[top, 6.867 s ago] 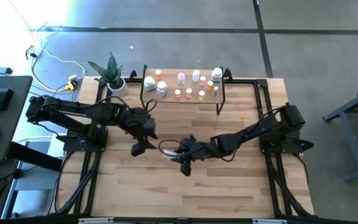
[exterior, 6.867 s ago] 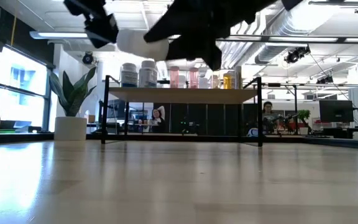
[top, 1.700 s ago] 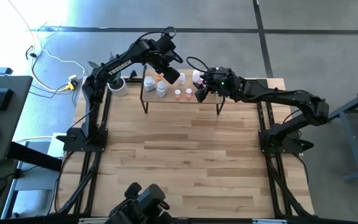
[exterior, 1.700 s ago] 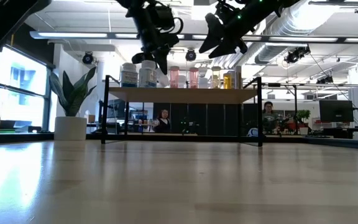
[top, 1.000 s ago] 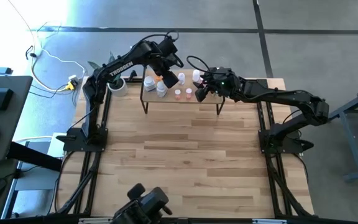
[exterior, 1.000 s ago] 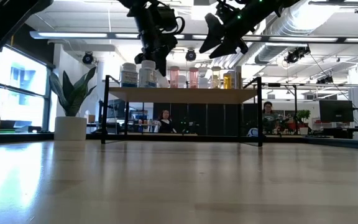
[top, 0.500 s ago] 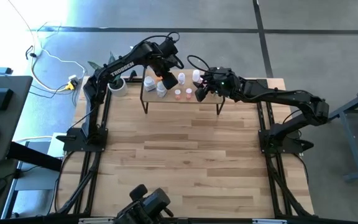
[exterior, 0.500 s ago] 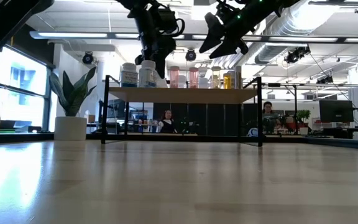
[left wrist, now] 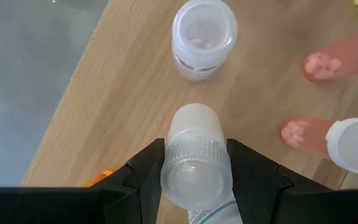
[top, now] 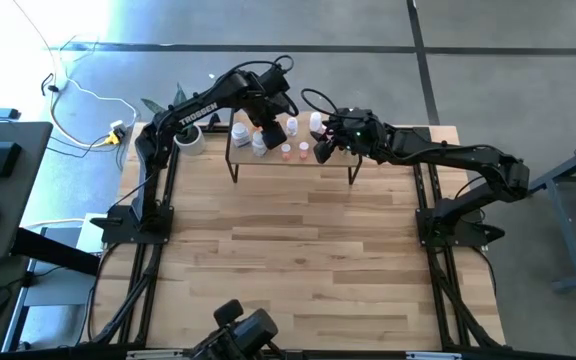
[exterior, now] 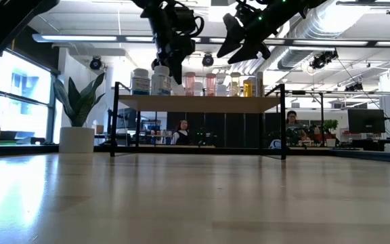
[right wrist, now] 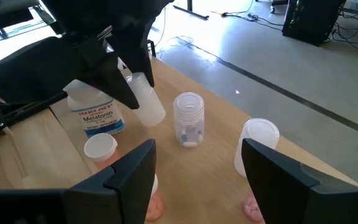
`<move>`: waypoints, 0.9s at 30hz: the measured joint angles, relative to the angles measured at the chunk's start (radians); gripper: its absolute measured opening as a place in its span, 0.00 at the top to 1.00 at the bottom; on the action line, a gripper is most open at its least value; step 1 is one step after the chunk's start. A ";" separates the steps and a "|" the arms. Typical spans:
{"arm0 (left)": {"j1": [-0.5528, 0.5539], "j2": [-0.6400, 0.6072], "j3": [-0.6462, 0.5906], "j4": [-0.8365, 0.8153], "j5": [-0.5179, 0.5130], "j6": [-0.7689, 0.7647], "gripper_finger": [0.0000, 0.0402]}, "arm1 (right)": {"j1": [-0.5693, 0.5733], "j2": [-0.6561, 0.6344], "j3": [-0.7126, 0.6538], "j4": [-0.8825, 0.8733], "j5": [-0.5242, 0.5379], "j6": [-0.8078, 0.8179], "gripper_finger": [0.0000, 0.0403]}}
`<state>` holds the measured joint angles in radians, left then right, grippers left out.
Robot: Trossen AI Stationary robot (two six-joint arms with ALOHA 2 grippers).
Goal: Pick and place medicine bottles onto shelf by color
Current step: Put the white pill bottle on the shelf
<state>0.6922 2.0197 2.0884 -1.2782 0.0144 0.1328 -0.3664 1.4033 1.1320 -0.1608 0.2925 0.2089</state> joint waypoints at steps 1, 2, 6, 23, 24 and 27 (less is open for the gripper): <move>0.000 0.000 0.000 -0.001 0.000 0.006 0.63 | 0.000 0.000 0.000 0.000 0.000 0.000 0.43; -0.001 0.000 0.000 -0.003 0.000 0.010 0.63 | 0.000 0.000 0.000 0.000 0.000 0.000 0.43; 0.000 0.000 0.000 -0.005 0.000 0.027 0.63 | 0.000 0.000 0.000 0.000 0.000 0.000 0.43; 0.000 0.000 0.000 0.006 0.000 0.073 0.60 | 0.000 0.000 0.000 -0.001 0.000 0.000 0.43; 0.000 0.000 0.000 0.006 0.000 0.073 0.59 | 0.000 0.000 0.000 0.000 0.000 0.000 0.43; 0.000 0.000 -0.001 0.007 -0.004 0.072 0.54 | 0.000 0.000 0.000 -0.001 0.000 0.000 0.43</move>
<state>0.6918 2.0197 2.0876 -1.2711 0.0107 0.2047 -0.3664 1.4033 1.1320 -0.1616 0.2928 0.2089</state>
